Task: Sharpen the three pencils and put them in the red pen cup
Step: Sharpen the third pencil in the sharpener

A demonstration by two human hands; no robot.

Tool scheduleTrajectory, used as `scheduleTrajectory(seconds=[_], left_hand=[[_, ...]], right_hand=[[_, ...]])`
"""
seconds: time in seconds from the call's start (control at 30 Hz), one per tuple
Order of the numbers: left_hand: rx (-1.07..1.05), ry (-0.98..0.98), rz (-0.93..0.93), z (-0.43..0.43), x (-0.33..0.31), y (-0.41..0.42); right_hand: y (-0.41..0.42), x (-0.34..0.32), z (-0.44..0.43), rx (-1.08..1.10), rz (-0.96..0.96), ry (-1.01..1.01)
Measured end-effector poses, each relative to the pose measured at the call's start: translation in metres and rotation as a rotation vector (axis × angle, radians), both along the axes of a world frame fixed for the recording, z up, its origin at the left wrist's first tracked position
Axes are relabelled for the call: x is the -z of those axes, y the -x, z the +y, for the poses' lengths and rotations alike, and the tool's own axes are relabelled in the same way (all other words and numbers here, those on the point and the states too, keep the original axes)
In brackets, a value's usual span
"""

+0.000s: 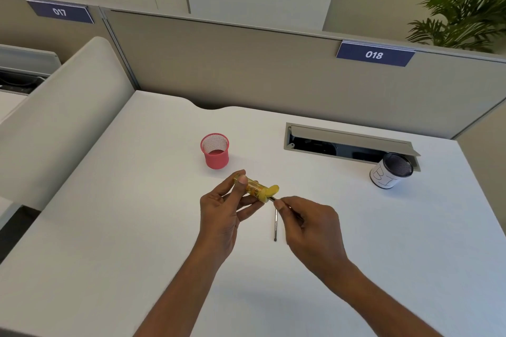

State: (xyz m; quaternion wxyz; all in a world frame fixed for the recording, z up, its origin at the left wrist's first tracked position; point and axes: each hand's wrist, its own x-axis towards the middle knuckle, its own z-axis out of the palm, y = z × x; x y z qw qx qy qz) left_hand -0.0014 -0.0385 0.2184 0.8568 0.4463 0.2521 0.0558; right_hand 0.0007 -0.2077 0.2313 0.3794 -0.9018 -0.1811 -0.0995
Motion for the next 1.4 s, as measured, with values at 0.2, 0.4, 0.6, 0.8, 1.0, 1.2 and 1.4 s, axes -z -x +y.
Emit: scheduleTrajectory(seconds=[0.2,0.4,0.6,0.8,1.0,1.2,1.4], left_hand=[[0.011,-0.012,-0.011,0.001,0.000,0.000],[0.011,-0.004,-0.007,0.000,0.000,0.001],[-0.043,0.023,0.012,0.001,-0.001,0.002],[-0.039,0.037,0.005,-0.006,-0.003,0.002],[-0.029,0.036,-0.007,-0.003,-0.001,0.006],[-0.020,0.009,-0.020,-0.003,0.000,0.009],[-0.040,0.037,-0.011,-0.004,-0.005,0.006]], right_hand=[[-0.007,-0.036,0.003,0.219,1.142,-0.647],[0.002,-0.021,-0.001,0.033,0.541,-0.245],[0.005,0.009,-0.016,-0.012,-0.513,0.603],[0.003,0.012,-0.009,0.083,-0.610,0.624],[0.009,-0.006,0.003,0.112,0.116,0.160],[-0.012,-0.039,-0.005,0.201,1.210,-0.564],[0.004,-0.011,-0.005,-0.063,-0.056,0.246]])
